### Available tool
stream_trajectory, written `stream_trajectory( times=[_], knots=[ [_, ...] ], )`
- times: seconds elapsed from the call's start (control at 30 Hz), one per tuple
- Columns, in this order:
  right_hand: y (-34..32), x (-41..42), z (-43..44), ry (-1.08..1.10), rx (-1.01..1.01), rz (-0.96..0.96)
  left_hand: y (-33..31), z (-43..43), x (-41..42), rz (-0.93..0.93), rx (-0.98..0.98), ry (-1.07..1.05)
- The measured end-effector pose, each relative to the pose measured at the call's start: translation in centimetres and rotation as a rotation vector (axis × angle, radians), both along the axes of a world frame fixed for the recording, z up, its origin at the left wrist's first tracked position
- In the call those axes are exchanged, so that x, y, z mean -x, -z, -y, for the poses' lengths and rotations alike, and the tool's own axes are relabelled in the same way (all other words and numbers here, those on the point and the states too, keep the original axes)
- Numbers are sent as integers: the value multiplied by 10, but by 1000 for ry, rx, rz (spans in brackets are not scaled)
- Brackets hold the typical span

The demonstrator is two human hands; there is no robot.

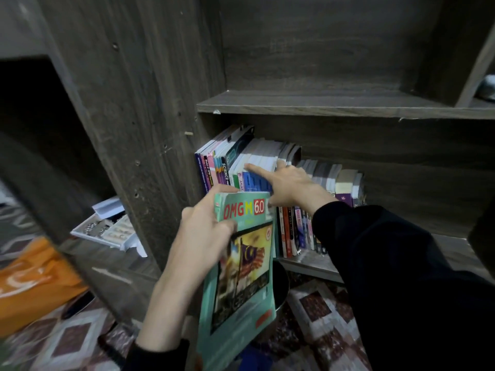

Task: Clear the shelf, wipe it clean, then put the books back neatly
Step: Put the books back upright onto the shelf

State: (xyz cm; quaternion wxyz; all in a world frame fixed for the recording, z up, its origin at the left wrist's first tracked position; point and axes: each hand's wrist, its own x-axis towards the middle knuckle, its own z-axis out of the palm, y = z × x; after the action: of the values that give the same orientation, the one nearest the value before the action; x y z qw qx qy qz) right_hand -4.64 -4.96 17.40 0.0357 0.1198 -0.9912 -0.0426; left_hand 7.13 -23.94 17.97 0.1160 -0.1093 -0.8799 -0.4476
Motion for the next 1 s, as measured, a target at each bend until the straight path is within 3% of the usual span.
stream_trajectory(
  times=[0.2,0.5,1.0],
  knots=[
    [-5,-1,7,46,-75,-15,-19,18,1,-10,18,-35],
    [7,-10,-6,77,-17,-75,-41,17,7,-154,-62,-139],
    [6,-17,-14,81,-19,-76,-44,-21,55,-260,3,-149]
  ],
)
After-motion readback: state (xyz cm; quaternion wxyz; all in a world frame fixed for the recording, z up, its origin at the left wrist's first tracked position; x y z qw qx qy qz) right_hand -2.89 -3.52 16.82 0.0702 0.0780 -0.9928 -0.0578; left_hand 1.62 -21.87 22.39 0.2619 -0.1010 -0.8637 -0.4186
